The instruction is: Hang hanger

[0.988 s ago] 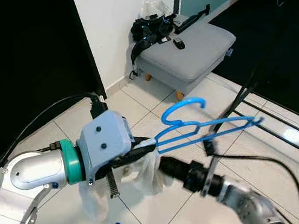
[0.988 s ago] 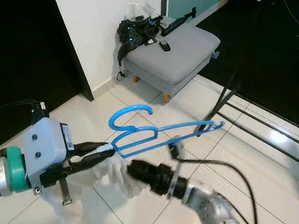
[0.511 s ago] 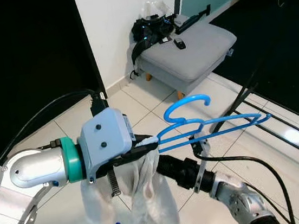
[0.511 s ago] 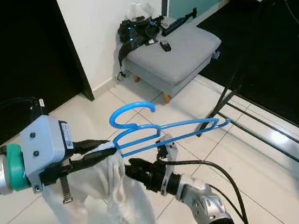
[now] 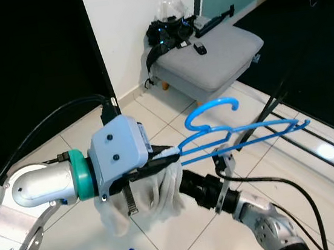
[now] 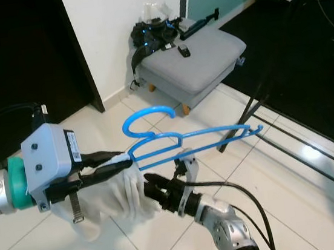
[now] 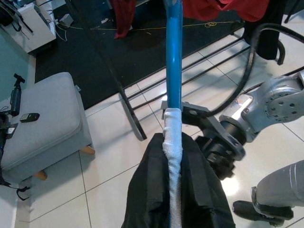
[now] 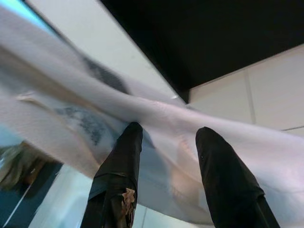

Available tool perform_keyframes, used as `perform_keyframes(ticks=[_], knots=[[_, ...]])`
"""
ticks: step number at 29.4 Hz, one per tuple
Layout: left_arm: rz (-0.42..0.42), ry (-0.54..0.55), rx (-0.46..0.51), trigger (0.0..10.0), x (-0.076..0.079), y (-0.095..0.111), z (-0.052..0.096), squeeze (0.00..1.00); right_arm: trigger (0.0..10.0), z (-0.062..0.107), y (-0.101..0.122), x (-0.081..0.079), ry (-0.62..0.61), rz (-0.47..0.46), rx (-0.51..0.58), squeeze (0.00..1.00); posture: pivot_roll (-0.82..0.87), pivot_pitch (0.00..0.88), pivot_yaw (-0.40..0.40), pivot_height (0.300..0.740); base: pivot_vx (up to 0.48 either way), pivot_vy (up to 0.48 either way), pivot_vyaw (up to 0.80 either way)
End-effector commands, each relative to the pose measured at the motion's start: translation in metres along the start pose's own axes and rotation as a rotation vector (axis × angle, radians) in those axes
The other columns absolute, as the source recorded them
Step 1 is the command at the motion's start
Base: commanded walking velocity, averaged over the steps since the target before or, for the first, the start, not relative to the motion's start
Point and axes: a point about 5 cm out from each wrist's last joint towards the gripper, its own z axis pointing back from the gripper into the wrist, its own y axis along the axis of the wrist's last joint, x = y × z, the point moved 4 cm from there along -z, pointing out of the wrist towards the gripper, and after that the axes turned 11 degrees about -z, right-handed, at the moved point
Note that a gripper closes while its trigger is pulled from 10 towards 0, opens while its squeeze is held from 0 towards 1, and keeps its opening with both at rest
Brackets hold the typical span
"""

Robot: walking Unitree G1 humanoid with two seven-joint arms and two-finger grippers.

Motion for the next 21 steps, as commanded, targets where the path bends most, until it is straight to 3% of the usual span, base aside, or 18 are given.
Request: perform_keyframes(ticks=[1,10,13,21], knots=[[-0.006,-0.004,0.016,10.0,0.002,0.003,-0.001,0.0,10.0,0.001,-0.01,-0.002,0.01,-0.018,-0.023,0.0,-0.01,0.13,0.091,0.74,0.0,0.0,0.0],[-0.005,0.003,0.024,10.0,0.001,0.005,-0.002,0.0,10.0,-0.003,-0.019,0.005,-0.027,-0.01,-0.045,0.0,0.0,0.131,0.093,0.74,0.0,0.0,0.0],[-0.004,0.004,0.019,10.0,0.001,0.004,-0.002,0.0,10.0,-0.007,-0.003,-0.008,0.039,0.002,-0.003,0.0,0.0,0.132,0.095,0.74,0.0,0.0,0.0],[-0.003,0.003,0.022,10.0,0.001,0.004,-0.003,0.0,10.0,-0.019,0.023,-0.018,0.056,0.051,0.07,0.0,-0.01,0.131,0.097,0.74,0.0,0.0,0.0]])
